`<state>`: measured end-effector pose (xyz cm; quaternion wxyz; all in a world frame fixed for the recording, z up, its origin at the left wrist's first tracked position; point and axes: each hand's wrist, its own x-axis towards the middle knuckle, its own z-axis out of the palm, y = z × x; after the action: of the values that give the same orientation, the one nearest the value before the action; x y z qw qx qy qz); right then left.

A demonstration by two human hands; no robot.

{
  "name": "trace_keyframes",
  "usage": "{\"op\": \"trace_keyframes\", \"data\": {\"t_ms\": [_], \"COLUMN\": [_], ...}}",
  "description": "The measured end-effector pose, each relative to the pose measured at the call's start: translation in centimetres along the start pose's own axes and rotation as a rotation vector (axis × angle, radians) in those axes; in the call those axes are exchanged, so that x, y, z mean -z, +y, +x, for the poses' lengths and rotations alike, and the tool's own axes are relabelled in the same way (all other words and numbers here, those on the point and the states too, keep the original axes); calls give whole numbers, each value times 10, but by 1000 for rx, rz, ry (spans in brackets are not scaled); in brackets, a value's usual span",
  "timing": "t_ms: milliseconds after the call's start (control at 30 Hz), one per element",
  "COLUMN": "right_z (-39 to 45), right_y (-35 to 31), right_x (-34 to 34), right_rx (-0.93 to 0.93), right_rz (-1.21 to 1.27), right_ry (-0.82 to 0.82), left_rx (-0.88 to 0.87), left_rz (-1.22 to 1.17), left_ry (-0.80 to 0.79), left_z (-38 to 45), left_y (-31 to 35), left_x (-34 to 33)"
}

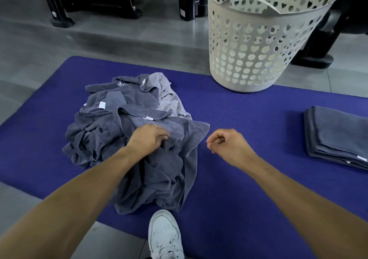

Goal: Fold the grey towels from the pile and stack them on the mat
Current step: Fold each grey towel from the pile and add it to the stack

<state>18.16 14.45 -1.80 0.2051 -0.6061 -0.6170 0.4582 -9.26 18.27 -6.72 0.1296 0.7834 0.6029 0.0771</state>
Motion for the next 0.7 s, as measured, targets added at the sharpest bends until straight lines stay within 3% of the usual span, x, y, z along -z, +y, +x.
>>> {"op": "trace_keyframes", "data": {"t_ms": [167,267,500,700], "right_z": [-35,-62,-146,-227], "right_y": [-11,-24,-62,-53], "right_x": [37,67,144,227], "right_rx": [21,59,260,236], "right_rz": [6,33,-111,-155], "right_ry": [57,88,127,343], "left_rx": [35,41,-159,-189], "left_rz": [-306,-436,-751,-1061], "left_ry": [229,287,194,159], "left_z": [-19,-36,-62,-70], "left_y": [46,93,241,329], "left_x": [59,102,185,200]}}
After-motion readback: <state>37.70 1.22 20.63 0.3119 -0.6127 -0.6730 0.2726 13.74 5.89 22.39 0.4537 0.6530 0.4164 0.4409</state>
